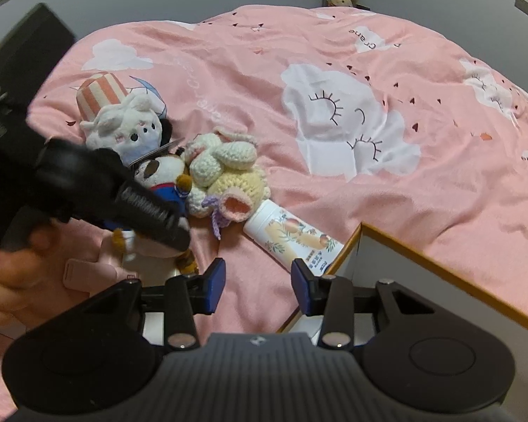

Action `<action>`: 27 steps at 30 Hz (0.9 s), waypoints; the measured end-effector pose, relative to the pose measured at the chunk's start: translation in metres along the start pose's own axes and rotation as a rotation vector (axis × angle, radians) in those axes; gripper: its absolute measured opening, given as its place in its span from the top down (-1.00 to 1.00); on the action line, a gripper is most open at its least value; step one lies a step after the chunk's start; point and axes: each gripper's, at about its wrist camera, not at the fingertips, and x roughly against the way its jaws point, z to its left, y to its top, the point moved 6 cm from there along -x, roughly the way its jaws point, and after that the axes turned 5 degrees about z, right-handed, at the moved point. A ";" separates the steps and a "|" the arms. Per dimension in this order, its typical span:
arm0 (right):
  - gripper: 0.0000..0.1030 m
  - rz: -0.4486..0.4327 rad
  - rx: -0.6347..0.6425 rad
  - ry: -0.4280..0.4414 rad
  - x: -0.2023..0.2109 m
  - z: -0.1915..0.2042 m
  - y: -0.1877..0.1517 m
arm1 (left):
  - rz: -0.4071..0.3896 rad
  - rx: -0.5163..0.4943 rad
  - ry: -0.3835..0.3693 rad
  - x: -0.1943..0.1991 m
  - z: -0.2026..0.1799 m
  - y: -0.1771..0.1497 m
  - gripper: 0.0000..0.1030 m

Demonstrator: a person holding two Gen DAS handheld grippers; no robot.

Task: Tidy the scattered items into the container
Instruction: 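Grasp the sailor-suit dog plush with the left gripper while the right gripper grasps the crocheted bunny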

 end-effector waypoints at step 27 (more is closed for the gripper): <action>-0.16 0.084 0.179 0.186 -0.088 0.006 0.062 | -0.013 -0.023 -0.047 0.004 0.015 -0.002 -0.17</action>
